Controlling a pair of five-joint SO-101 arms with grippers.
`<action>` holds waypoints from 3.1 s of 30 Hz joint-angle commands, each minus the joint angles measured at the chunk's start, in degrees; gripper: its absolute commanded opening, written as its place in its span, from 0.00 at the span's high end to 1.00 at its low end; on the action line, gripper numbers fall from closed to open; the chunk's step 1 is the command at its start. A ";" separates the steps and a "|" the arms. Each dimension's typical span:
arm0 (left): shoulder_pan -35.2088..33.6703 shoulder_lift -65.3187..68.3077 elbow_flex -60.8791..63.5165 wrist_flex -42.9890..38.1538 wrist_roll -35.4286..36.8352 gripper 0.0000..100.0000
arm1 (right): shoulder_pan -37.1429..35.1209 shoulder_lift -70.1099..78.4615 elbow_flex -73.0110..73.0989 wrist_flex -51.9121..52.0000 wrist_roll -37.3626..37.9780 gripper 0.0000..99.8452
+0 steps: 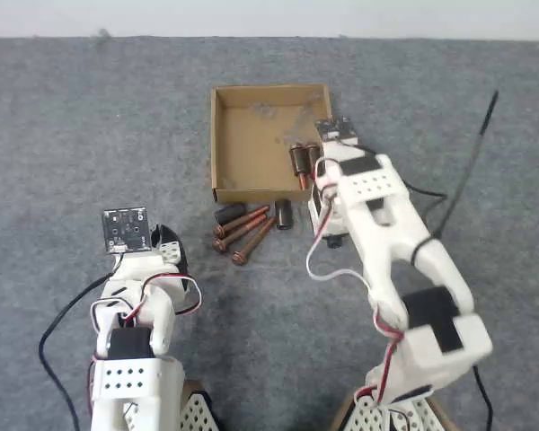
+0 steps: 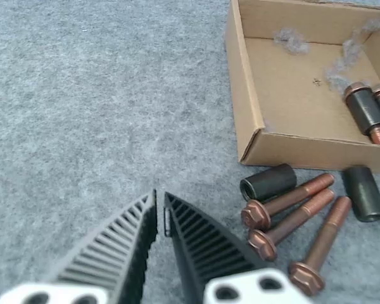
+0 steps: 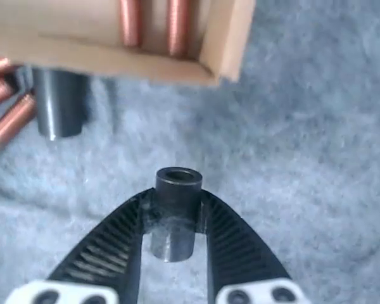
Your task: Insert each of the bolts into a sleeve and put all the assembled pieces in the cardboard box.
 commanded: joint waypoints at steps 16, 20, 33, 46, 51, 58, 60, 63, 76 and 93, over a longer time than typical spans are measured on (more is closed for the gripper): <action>0.26 -1.58 -0.66 0.09 -0.26 0.99 | 10.59 -20.88 21.98 -5.93 4.66 0.99; 1.67 -1.58 -0.66 0.26 -0.26 0.99 | 12.44 -22.64 25.14 -6.46 7.65 0.99; 11.34 -1.23 -7.52 7.56 4.84 0.99 | 14.46 -24.92 29.98 -16.22 10.64 0.99; 21.27 0.09 -22.37 22.42 4.66 0.99 | 14.64 -22.02 29.89 -17.80 11.16 0.99; 21.27 12.48 -29.58 22.42 4.66 0.99 | 14.29 -22.02 29.89 -17.89 11.16 0.99; 21.36 35.08 -40.66 22.15 4.66 0.99 | 14.29 -22.02 29.89 -17.89 11.16 0.99; 21.89 40.44 -42.59 22.07 4.66 0.99 | 14.29 -21.93 29.89 -17.89 11.16 0.99; 24.44 47.74 -44.79 22.07 4.57 0.99 | 14.29 -21.93 30.15 -19.30 11.25 0.99; 28.04 67.60 -46.46 10.64 -3.69 0.99 | 14.29 -21.93 30.15 -19.47 11.25 0.99; 24.09 69.27 -42.86 4.22 -4.75 0.77 | 14.20 -21.93 30.15 -19.47 11.25 0.99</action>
